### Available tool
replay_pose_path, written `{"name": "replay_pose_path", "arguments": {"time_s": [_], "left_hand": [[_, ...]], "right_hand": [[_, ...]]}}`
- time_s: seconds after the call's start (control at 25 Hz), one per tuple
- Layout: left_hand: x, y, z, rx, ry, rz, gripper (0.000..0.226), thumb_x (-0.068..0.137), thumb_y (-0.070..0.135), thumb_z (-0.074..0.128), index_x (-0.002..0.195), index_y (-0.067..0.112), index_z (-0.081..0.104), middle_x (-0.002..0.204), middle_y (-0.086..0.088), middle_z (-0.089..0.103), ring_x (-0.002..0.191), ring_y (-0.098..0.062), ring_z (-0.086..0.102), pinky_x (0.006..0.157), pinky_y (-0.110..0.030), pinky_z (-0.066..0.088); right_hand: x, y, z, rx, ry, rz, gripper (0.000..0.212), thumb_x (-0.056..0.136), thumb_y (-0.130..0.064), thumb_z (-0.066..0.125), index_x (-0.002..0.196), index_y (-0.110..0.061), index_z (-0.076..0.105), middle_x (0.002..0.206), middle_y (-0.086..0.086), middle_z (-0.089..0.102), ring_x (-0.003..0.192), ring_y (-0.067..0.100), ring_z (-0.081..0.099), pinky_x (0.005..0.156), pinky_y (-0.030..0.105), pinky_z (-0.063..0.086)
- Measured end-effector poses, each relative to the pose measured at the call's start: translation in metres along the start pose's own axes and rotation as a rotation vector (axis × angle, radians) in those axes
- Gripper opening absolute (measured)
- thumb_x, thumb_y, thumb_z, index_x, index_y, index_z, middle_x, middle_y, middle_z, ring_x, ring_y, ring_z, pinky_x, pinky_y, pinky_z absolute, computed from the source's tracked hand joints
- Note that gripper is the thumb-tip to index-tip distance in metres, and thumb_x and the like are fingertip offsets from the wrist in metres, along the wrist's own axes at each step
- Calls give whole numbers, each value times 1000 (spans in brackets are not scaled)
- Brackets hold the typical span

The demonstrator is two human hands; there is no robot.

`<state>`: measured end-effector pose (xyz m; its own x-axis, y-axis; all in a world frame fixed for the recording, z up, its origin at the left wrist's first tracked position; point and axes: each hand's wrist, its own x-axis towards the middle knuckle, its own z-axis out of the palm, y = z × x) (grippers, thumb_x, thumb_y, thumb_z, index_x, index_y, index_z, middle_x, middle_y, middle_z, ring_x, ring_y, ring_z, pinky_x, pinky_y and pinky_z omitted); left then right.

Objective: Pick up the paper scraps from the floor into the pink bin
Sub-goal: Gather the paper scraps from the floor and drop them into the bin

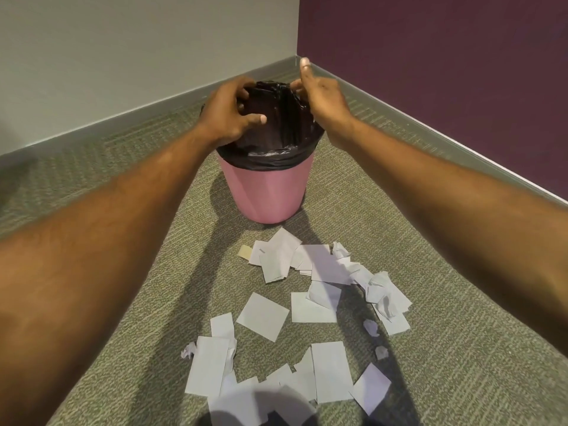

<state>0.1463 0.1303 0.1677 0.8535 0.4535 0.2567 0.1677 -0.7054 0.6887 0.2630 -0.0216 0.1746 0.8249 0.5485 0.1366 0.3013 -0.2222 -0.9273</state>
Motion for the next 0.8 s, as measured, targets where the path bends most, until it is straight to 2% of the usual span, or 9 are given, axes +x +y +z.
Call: {"name": "replay_pose_path", "arguments": {"time_s": [0.08, 0.16, 0.24, 0.32, 0.4, 0.48, 0.56, 0.72, 0.8], "left_hand": [[-19, 1, 4, -43, 218, 27, 37, 87, 44, 65, 108, 14, 65, 102, -4, 63, 91, -13, 57, 77, -31, 50], [-58, -3, 23, -84, 344, 54, 43, 91, 54, 53, 82, 13, 63, 83, -4, 60, 74, -11, 52, 67, -32, 45], [-113, -13, 57, -113, 226, 13, 43, 92, 55, 48, 71, 18, 55, 73, 1, 54, 64, -12, 48, 59, -32, 44], [-160, -37, 94, -39, -23, -47, 34, 92, 47, 53, 77, 18, 59, 77, 2, 56, 66, -15, 54, 61, -36, 51], [-184, -64, 126, 112, -261, -89, 20, 93, 35, 59, 98, 16, 66, 93, -1, 58, 83, -21, 60, 74, -41, 54], [-191, -82, 149, 235, -423, -142, 39, 92, 34, 60, 127, 17, 56, 117, -10, 54, 106, -30, 58, 87, -44, 50], [-190, -92, 167, 357, -495, -228, 67, 87, 45, 64, 145, 23, 37, 138, -17, 41, 127, -37, 44, 97, -49, 46], [-178, -107, 193, 503, -620, -357, 99, 79, 54, 70, 152, 39, 5, 159, -18, -2, 148, -41, 1, 108, -66, 25], [-171, -112, 200, 498, -645, -388, 102, 80, 52, 70, 151, 41, -2, 159, -17, -12, 148, -42, -7, 109, -68, 24]], "right_hand": [[-9, 6, -12, 15, 82, -54, 52, 102, -42, 42, 96, 3, 66, 86, 5, 64, 76, 14, 58, 73, 27, 45], [-29, 27, -27, -40, 128, -61, 34, 100, -28, 51, 89, 0, 64, 77, 3, 60, 70, 13, 55, 68, 27, 48], [-57, 61, -38, -140, 92, 29, 17, 95, -14, 57, 87, -2, 65, 82, 5, 66, 74, 14, 63, 71, 28, 54], [-87, 104, -39, -242, -43, 171, 6, 91, -6, 61, 93, -3, 66, 95, 12, 69, 89, 22, 69, 74, 28, 58], [-113, 142, -34, -416, -225, 274, 21, 88, -12, 68, 108, -4, 64, 115, 15, 65, 104, 28, 65, 81, 29, 56], [-131, 175, -30, -645, -455, 298, 56, 84, -27, 75, 133, -8, 53, 135, 15, 55, 116, 29, 59, 96, 36, 49], [-141, 198, -25, -820, -637, 301, 87, 79, -41, 78, 148, -12, 35, 148, 17, 41, 130, 34, 47, 107, 39, 41], [-143, 229, -13, -1027, -785, 277, 109, 72, -49, 81, 155, -23, 15, 160, 14, 17, 144, 39, 25, 113, 57, 30], [-140, 234, -5, -1116, -848, 212, 115, 69, -53, 81, 155, -25, 11, 162, 10, 14, 145, 39, 22, 111, 61, 31]]}}
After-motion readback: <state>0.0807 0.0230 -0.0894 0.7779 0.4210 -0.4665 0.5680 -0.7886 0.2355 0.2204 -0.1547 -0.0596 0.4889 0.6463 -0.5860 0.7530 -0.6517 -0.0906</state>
